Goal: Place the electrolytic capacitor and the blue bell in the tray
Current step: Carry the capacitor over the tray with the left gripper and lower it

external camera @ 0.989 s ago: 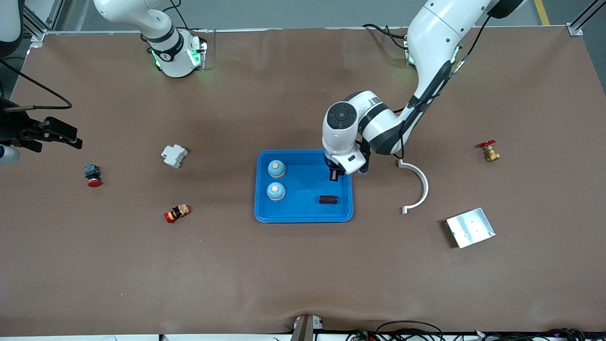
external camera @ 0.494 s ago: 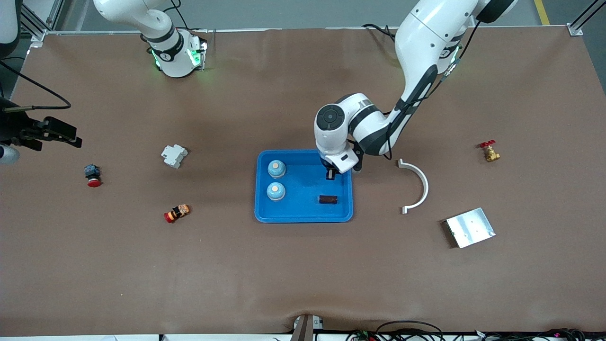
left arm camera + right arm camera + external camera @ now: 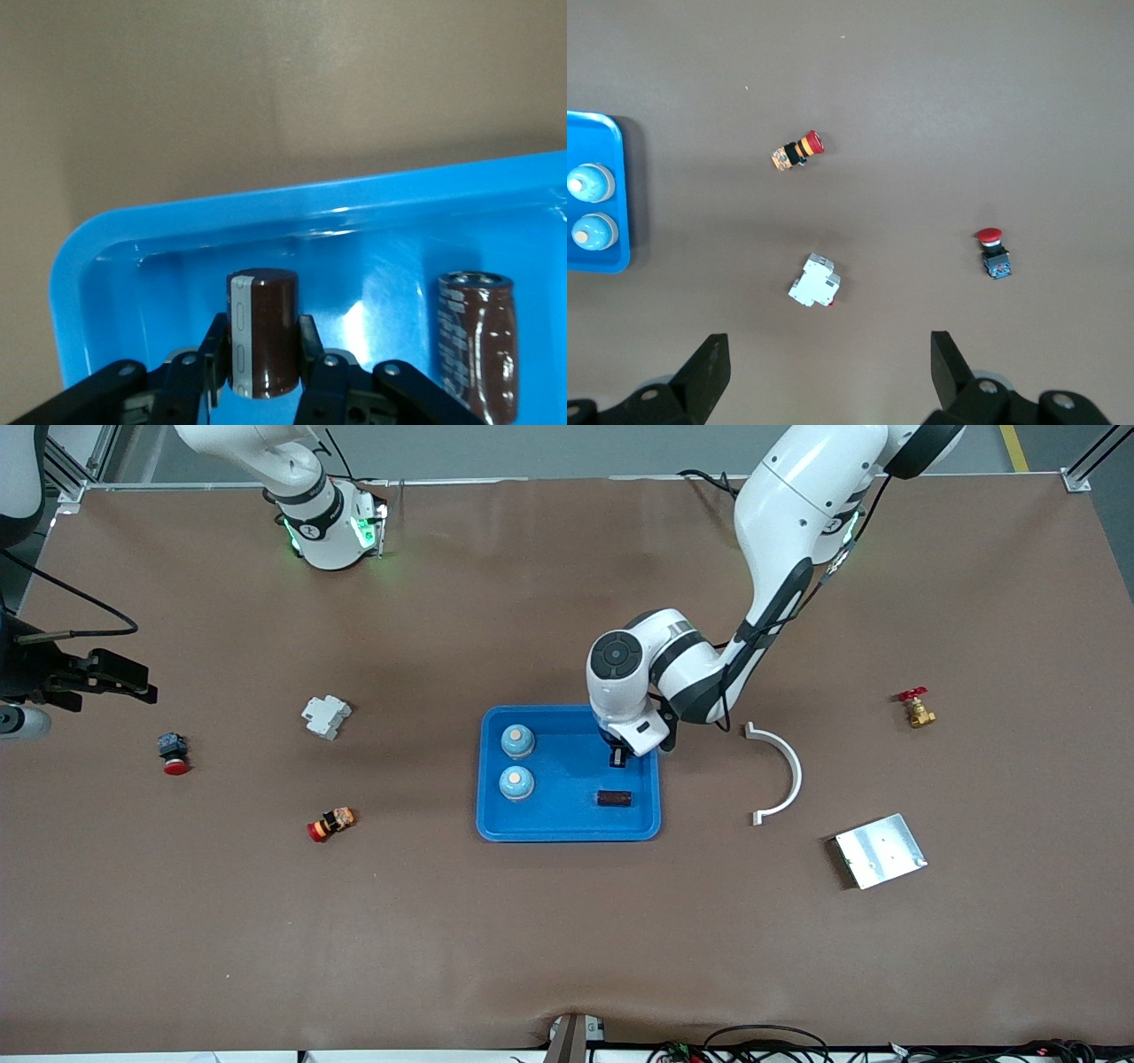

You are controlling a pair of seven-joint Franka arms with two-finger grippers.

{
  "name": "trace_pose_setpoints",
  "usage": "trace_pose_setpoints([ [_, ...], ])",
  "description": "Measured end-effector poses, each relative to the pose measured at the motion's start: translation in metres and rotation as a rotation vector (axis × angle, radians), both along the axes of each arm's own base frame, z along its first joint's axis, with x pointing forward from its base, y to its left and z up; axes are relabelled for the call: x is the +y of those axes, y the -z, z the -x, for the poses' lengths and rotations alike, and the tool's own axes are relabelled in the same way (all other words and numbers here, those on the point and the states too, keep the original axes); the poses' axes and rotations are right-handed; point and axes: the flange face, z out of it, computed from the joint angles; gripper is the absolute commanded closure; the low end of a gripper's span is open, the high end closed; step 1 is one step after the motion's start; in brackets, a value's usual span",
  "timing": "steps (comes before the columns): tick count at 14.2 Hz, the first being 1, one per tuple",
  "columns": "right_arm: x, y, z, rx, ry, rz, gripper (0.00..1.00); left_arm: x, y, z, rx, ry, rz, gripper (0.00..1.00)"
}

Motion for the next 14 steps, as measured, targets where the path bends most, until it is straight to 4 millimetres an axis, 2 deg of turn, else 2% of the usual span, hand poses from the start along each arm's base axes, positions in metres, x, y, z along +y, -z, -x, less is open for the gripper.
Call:
trace_pose_setpoints([
  [3, -0.009, -0.005, 0.001, -0.003, 0.02, 0.012, 0.0, -0.001, 0.002, -0.001, 0.002, -0.001, 0.0, 1.0],
  [8, -0.014, -0.033, 0.007, -0.022, 0.097, 0.012, 0.0, -0.002, 0.009, -0.001, 0.009, -0.002, -0.001, 1.0],
  [14, -0.017, -0.035, 0.01, -0.014, 0.147, 0.008, 0.0, -0.013, 0.012, 0.01, 0.011, 0.003, -0.003, 1.0],
])
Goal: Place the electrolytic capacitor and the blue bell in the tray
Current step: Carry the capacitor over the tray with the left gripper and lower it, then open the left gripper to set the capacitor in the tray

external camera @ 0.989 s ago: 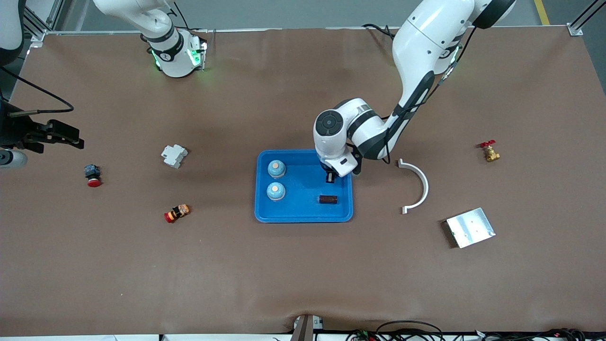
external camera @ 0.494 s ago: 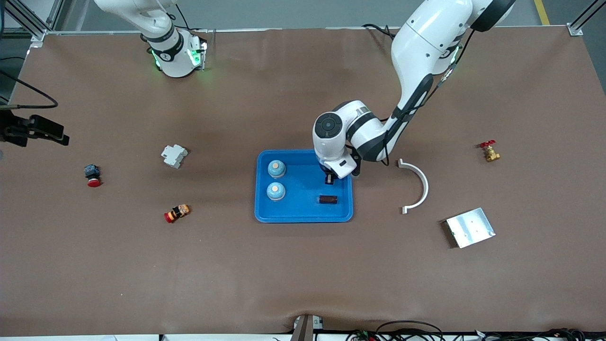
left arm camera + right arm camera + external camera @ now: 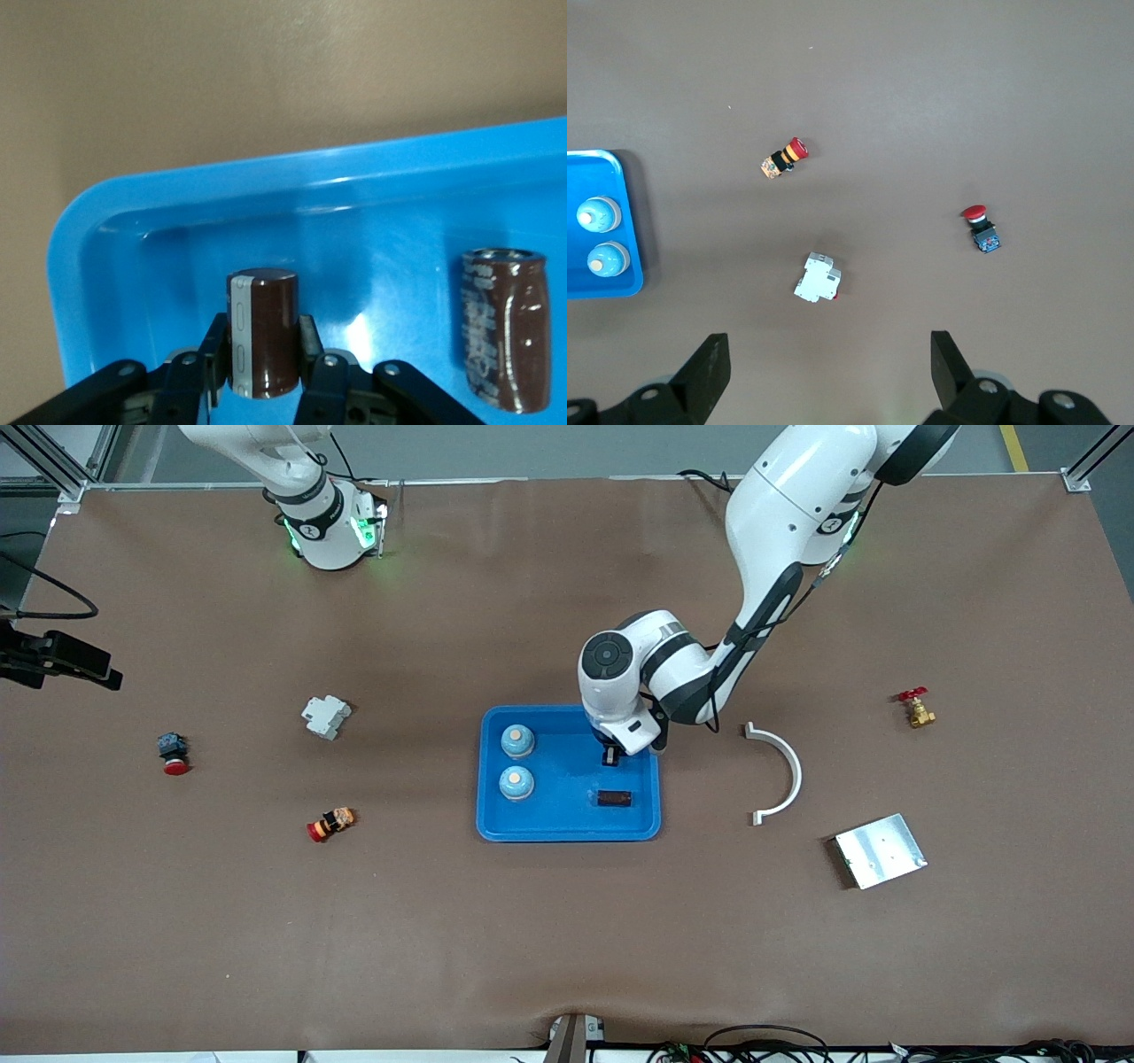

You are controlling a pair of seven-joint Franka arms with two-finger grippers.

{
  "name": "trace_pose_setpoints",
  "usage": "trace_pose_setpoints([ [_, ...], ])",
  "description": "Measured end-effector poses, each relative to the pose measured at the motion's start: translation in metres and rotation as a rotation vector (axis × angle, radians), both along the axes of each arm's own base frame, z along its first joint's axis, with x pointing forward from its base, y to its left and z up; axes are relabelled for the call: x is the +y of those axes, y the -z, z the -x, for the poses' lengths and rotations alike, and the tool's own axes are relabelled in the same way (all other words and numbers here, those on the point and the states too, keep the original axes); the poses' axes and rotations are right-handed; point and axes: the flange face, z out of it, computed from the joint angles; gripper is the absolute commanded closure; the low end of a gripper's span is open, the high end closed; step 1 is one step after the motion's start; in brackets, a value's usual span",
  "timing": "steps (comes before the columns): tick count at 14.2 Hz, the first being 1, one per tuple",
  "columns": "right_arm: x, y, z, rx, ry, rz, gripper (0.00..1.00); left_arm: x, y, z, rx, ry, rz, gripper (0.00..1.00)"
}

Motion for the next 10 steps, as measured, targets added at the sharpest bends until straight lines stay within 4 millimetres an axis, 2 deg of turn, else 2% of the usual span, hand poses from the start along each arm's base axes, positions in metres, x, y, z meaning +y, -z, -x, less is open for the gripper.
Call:
trace_pose_setpoints([
  [4, -0.019, -0.008, 0.015, -0.006, 0.032, -0.007, 0.0, 0.001, 0.002, -0.001, -0.005, 0.004, -0.007, 1.0],
  [6, -0.017, -0.012, 0.021, -0.01, 0.028, -0.01, 0.0, 0.002, 0.002, -0.002, -0.01, 0.008, -0.012, 1.0],
  [10, -0.008, -0.009, 0.019, -0.013, 0.013, -0.011, 0.0, 0.004, 0.003, -0.003, -0.016, 0.011, -0.017, 1.0],
])
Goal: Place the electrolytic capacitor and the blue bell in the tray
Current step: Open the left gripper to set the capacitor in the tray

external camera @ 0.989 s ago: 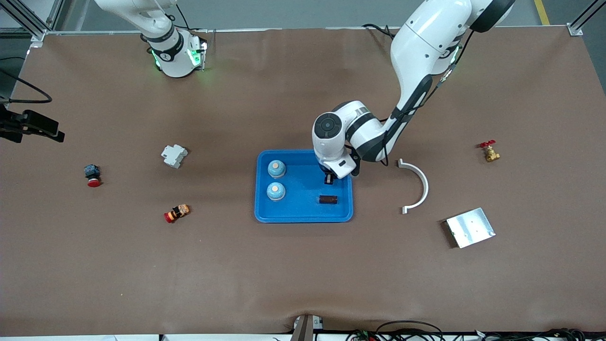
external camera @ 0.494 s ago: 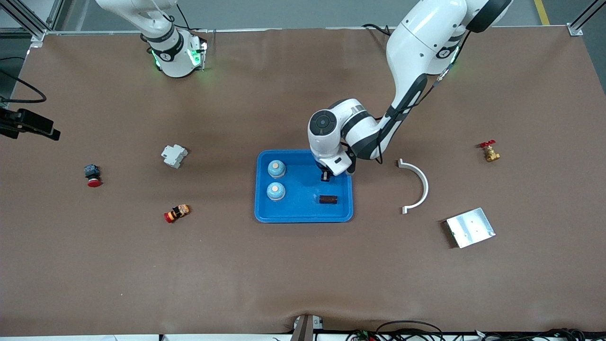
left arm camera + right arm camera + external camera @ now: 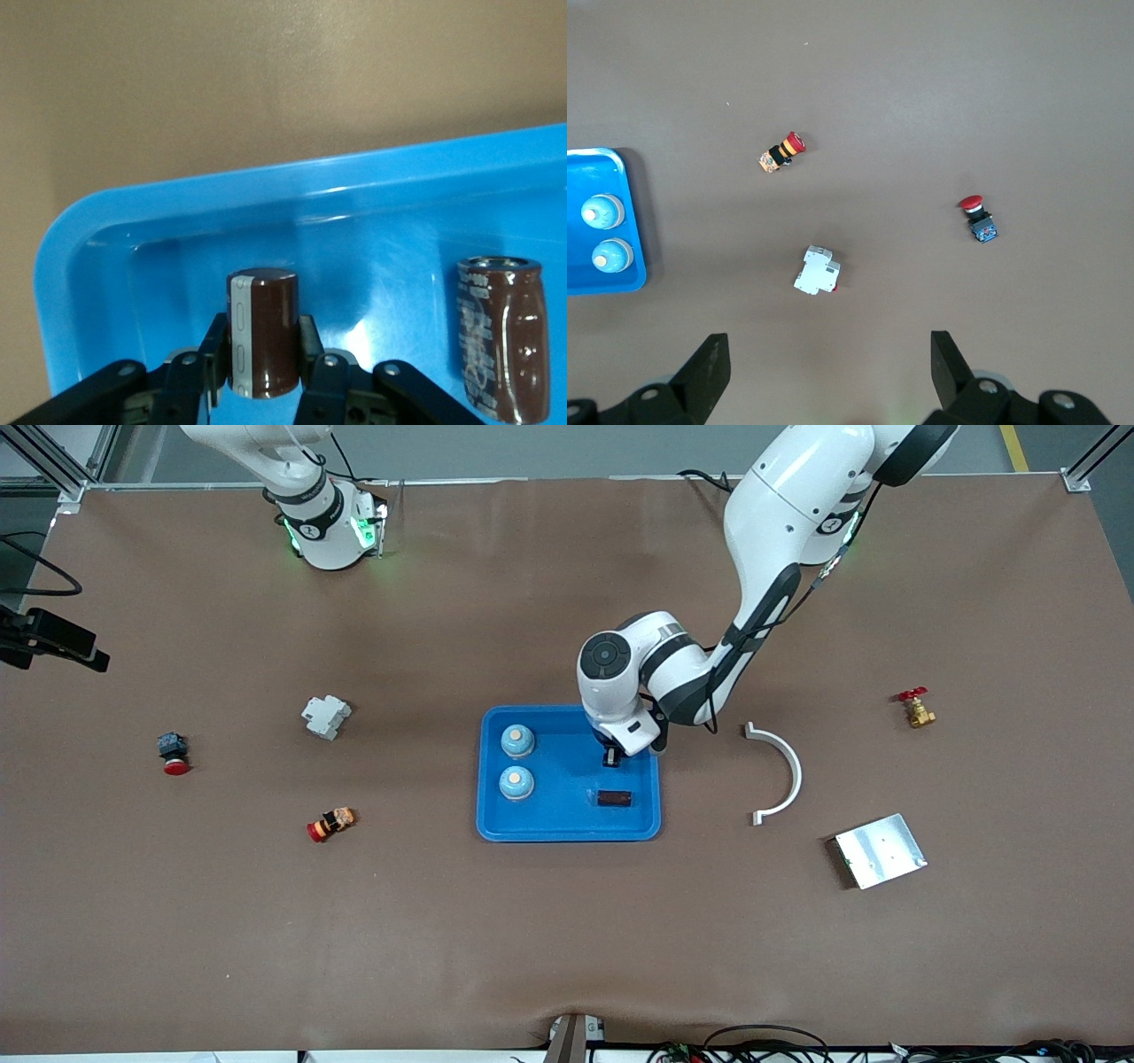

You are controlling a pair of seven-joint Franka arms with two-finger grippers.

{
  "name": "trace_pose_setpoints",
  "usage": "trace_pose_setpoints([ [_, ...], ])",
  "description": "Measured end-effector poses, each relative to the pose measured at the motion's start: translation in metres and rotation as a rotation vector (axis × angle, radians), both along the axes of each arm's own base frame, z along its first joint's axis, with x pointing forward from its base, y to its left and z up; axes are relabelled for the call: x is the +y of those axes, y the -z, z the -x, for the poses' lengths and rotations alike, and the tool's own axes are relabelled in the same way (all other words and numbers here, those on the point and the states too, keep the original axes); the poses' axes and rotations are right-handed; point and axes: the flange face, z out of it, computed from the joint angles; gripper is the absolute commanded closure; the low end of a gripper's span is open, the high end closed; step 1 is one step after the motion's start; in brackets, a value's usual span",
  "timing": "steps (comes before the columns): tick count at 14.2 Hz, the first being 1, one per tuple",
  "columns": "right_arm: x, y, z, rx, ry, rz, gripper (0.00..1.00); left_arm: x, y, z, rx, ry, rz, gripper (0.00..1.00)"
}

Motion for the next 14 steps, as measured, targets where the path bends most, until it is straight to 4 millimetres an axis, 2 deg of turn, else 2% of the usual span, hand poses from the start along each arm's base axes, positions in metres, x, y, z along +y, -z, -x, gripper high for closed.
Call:
trace_pose_setpoints([
  [1, 0.0, 0.0, 0.0, 0.0, 0.0, 0.0, 0.0, 0.0, 0.0, 0.0, -0.001, 0.001, -0.001, 0.96],
  [2, 0.0, 0.0, 0.0, 0.0, 0.0, 0.0, 0.0, 0.0, 0.0, 0.0, -0.002, 0.002, -0.001, 0.01],
  [7, -0.001, -0.001, -0.002, -0.015, 0.002, 0.002, 0.0, 0.002, -0.002, -0.004, -0.01, -0.001, -0.003, 0.0],
  [14, -0.002, 0.002, -0.003, -0.013, 0.004, 0.004, 0.0, 0.0, -0.027, -0.022, -0.025, -0.02, -0.026, 0.0],
])
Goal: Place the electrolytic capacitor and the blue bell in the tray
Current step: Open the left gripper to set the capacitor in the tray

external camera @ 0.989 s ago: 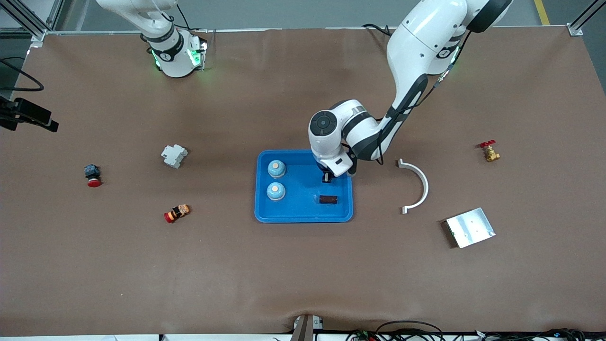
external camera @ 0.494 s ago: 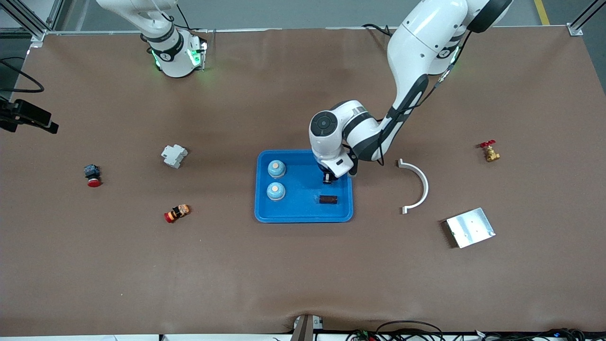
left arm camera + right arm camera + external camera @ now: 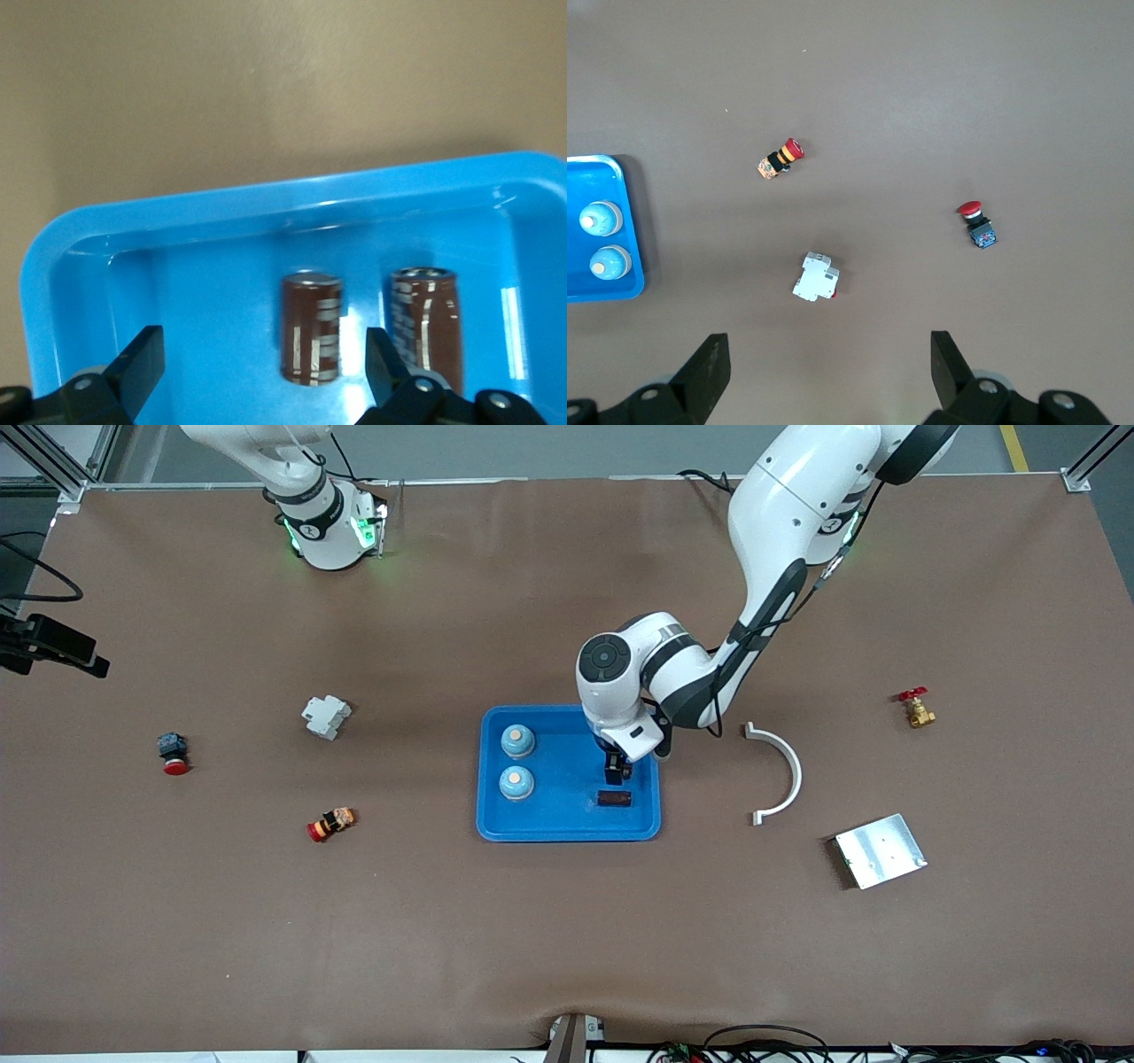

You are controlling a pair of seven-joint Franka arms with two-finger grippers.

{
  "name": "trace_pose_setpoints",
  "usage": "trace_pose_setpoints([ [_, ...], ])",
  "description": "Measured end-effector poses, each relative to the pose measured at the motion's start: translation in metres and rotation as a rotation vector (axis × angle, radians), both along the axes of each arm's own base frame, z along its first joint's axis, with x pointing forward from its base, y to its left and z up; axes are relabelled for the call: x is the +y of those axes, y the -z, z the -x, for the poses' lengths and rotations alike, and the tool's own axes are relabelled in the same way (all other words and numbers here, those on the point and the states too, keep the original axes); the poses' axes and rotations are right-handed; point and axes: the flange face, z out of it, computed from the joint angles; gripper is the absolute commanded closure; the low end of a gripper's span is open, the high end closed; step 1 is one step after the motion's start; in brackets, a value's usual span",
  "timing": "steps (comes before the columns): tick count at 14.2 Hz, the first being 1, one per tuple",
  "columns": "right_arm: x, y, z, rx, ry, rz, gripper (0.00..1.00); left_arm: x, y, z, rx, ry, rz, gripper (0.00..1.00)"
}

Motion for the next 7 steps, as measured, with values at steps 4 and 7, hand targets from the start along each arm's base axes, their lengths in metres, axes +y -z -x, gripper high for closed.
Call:
trace_pose_setpoints([
  [4, -0.003, 0.003, -0.005, -0.032, 0.004, 0.008, 0.0, 0.0, -0.007, -0.005, -0.005, 0.024, -0.007, 0.0],
  [7, -0.003, 0.004, -0.005, -0.031, 0.003, 0.015, 0.0, -0.001, -0.017, -0.009, -0.01, 0.104, -0.002, 0.0],
])
